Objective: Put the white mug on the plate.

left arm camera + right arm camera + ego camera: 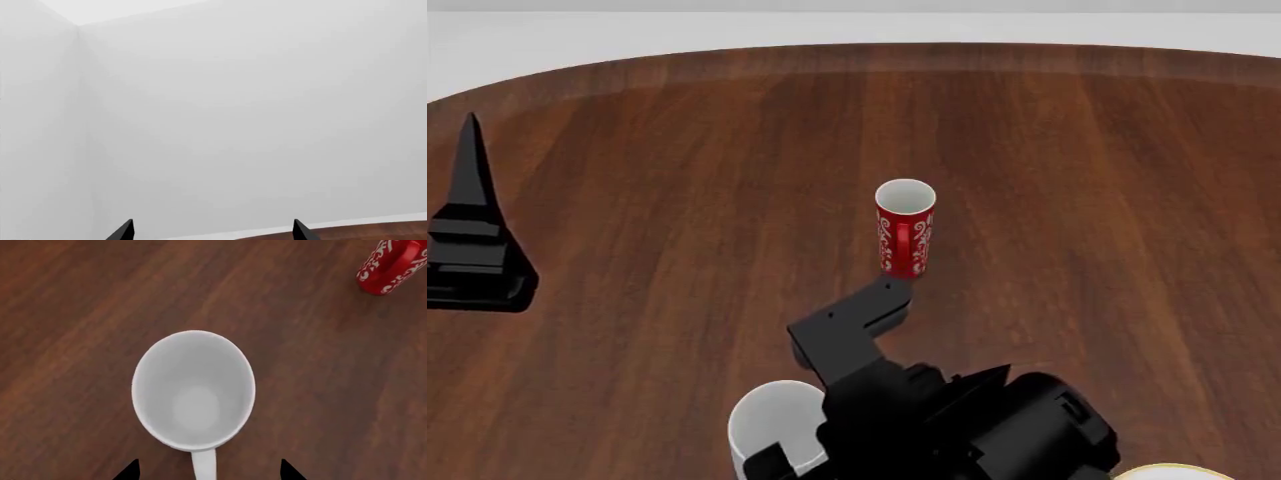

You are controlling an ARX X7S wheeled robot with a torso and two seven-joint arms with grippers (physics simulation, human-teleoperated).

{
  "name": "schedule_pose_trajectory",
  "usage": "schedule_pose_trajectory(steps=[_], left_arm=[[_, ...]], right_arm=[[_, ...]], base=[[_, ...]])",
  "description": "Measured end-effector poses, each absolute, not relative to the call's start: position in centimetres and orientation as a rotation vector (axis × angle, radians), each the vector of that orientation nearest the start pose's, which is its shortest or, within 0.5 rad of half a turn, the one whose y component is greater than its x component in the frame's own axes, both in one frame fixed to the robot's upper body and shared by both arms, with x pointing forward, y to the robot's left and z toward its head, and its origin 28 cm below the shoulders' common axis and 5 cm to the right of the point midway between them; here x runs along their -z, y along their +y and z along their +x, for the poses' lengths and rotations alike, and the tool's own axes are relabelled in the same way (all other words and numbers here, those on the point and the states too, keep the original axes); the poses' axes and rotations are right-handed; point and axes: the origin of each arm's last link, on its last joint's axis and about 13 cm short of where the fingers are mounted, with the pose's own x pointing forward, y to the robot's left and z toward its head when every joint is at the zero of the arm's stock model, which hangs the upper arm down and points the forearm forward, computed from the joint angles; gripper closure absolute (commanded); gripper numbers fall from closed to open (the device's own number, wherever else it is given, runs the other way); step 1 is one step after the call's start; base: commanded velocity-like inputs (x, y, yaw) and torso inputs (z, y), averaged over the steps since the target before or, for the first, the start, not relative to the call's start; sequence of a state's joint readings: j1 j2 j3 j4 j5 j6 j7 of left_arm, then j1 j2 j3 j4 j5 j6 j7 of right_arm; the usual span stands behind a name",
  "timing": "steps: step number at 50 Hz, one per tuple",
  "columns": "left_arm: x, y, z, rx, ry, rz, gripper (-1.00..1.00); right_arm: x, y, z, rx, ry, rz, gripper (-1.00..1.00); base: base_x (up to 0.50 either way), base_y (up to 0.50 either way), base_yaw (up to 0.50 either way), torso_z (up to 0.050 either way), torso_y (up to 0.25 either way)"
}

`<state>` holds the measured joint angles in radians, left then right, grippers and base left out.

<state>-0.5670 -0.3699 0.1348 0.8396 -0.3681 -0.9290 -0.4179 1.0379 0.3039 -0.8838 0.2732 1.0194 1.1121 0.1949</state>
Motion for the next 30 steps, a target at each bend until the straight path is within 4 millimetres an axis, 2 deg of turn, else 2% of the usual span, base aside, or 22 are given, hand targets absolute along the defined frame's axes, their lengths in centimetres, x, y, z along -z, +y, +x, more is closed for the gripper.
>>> schedule_pose_trajectory(steps=[30], left_arm=[[-22.7,22.0,22.8,-0.073,-0.411,0.156,-1.00]], right_arm=[[-12.1,-5.4,32.6,-0.568,0.829,-0.294,-1.00]], base=[[0.00,0.00,0.00,0.000,0.000]])
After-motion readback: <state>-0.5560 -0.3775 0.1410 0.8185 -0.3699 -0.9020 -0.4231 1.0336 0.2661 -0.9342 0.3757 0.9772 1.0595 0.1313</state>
